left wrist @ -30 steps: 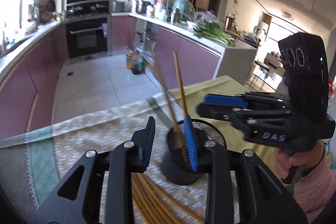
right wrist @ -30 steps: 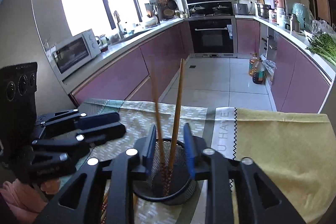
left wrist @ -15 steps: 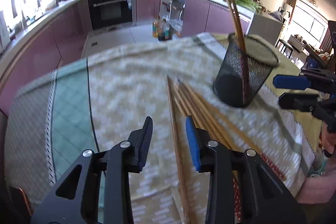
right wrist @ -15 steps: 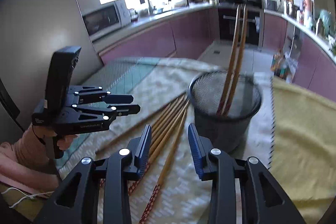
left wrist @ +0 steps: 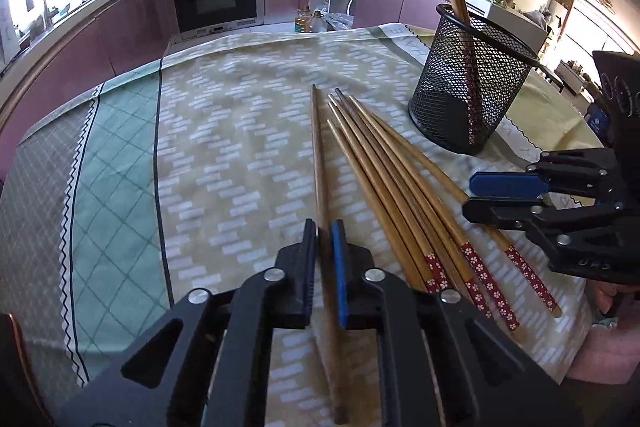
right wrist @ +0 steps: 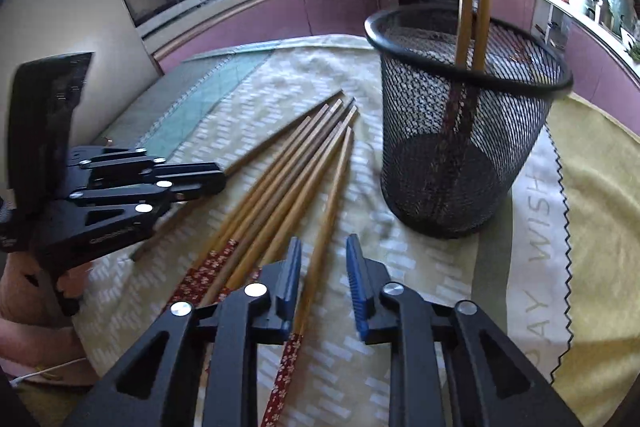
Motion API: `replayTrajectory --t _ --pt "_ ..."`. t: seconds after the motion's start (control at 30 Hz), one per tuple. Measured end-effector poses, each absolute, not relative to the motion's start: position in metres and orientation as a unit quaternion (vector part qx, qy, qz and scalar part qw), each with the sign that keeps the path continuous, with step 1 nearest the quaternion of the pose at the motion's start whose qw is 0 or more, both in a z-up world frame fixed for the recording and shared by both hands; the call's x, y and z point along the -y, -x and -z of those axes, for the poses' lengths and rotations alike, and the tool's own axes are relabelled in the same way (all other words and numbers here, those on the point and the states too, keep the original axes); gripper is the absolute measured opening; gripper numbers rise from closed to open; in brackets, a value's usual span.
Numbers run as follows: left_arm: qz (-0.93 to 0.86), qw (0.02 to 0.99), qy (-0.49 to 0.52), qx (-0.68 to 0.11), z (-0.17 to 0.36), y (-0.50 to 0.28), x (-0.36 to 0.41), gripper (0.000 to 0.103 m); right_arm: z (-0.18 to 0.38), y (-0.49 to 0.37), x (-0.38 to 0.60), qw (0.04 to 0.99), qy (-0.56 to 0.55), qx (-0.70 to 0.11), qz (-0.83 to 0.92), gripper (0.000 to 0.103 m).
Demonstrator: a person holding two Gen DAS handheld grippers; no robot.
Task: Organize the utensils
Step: 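Return the right gripper to the pile and grasp another chopstick pair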
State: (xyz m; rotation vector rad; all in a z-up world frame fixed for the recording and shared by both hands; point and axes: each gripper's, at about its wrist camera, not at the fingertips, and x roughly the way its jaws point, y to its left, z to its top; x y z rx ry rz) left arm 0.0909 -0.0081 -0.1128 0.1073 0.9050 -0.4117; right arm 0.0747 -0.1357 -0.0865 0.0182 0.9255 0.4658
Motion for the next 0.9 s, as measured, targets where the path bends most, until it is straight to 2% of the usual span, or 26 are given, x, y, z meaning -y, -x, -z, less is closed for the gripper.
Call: replayTrajectory --t 0.07,0.1,0.23,0.37,0.53,0.67,0.73,0.77,0.83,0.9 --pt "0.195 0.878 -0.038 -0.436 0.111 -0.086 0.006 0.008 0.087 -0.074 0.137 0.87 -0.014 -0.442 -0.22 0.014" --pt "0.193 0.877 -0.026 -0.439 0.111 -0.083 0.003 0.008 0.087 -0.074 0.139 0.869 -0.021 -0.443 -0.219 0.008" --pt "0.2 0.869 0.019 -0.452 0.111 -0.069 -0.007 0.008 0.088 -0.068 0.143 0.865 -0.03 -0.449 -0.222 0.007" --pt "0.197 0.873 0.004 -0.447 0.108 -0.065 -0.005 0.011 0.085 -0.069 0.141 0.87 -0.013 -0.444 -0.213 0.01" --pt "0.194 0.874 -0.035 -0.445 0.109 -0.082 0.007 0.017 0.085 -0.079 0.128 0.876 0.007 -0.438 -0.203 0.025" --pt "0.195 0.873 -0.055 -0.443 0.109 -0.097 0.018 0.017 0.087 -0.087 0.121 0.879 0.02 -0.433 -0.196 0.024" --pt "0.194 0.873 -0.059 -0.444 0.109 -0.106 0.022 0.017 0.088 -0.09 0.118 0.881 0.024 -0.431 -0.191 0.016" --pt "0.193 0.873 -0.063 -0.443 0.109 -0.108 0.025 0.017 0.088 -0.092 0.119 0.882 0.023 -0.431 -0.189 0.014" --pt "0.187 0.874 -0.066 -0.443 0.109 -0.113 0.027 0.008 0.088 -0.094 0.121 0.881 0.014 -0.432 -0.19 0.008" --pt "0.186 0.874 -0.064 -0.444 0.109 -0.116 0.029 0.008 0.088 -0.094 0.123 0.881 0.008 -0.433 -0.191 0.006"
